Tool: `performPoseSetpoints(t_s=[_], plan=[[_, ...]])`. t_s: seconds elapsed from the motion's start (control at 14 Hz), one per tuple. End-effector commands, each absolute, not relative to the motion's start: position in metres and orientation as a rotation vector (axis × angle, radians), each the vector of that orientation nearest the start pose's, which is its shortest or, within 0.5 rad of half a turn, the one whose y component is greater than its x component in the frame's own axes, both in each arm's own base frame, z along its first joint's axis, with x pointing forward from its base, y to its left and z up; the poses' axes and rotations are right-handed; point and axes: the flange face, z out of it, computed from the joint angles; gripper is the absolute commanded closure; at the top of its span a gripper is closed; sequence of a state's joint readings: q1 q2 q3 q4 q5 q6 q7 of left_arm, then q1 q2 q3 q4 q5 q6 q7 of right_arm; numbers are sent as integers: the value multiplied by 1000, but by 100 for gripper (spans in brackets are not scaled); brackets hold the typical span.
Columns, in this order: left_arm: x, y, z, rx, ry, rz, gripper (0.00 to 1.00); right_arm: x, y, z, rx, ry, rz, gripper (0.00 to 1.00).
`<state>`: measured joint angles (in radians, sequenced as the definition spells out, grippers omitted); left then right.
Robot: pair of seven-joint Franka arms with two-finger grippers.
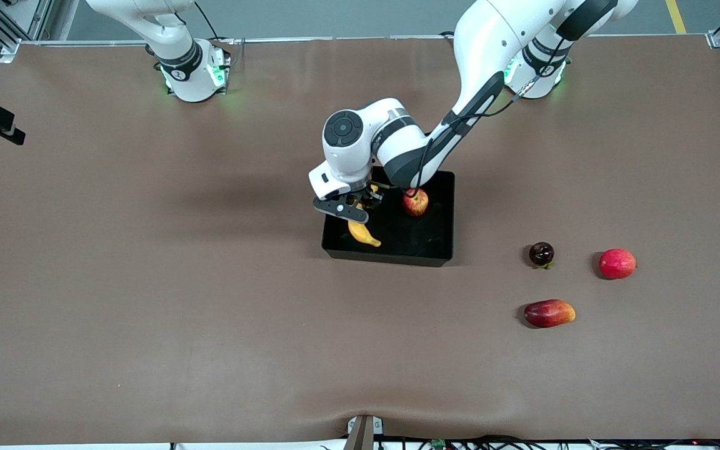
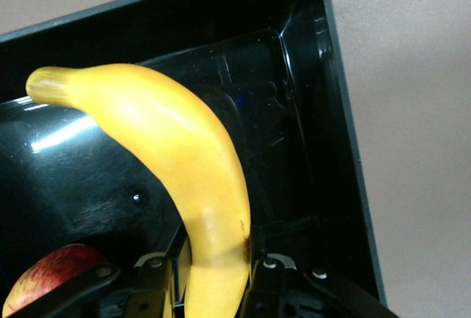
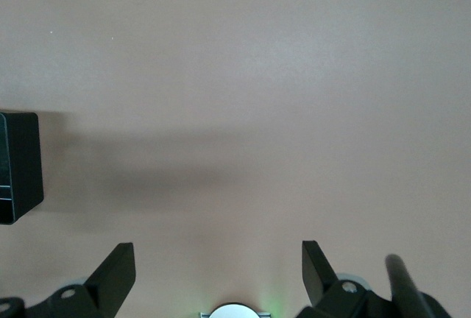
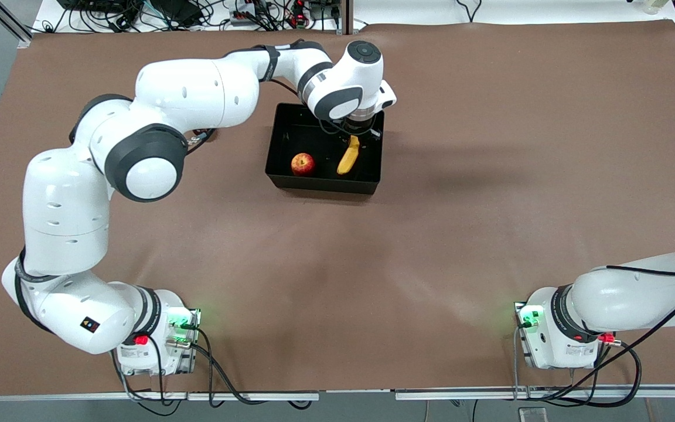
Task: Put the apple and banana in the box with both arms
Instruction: 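Lower the banana into the box and open the left gripper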
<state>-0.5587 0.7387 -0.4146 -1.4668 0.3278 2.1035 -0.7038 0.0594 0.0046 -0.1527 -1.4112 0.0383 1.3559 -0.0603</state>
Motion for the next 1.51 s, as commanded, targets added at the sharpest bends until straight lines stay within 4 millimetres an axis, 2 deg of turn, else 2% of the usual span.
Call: performPoseSetpoints(t_s=[0.0,0.22,0.36,0.57,0.65,0.72,0.79,0.93,1.08,1.15,1.22,1.43], plan=[[461,-551,265,-3070,518,15,100,529,-48,677,-3081,36,92,0],[458,-549,248,-3061,516,54,100,528,-51,677,-3079,43,93,0],[456,-549,229,-3053,511,96,100,529,-49,677,-3079,38,91,0],[455,-547,215,-3042,505,123,100,529,-52,677,-3079,47,91,0],[455,-546,215,-3041,515,123,86,529,-52,677,-3079,48,91,0],[460,-543,216,-3045,499,119,53,528,-53,677,-3079,50,91,0],[460,-544,217,-3042,495,109,1,528,-53,677,-3079,50,91,0],[465,-542,233,-3043,503,75,0,528,-54,677,-3079,52,91,0],[486,-529,270,-3066,459,5,0,528,-53,677,-3079,50,91,0],[508,-507,291,-3066,403,-22,0,528,-53,677,-3079,50,93,0],[525,-486,321,-3067,361,-54,0,529,-53,676,-3079,50,96,0],[558,-429,404,-3070,205,-148,0,528,-51,677,-3079,45,93,0]])
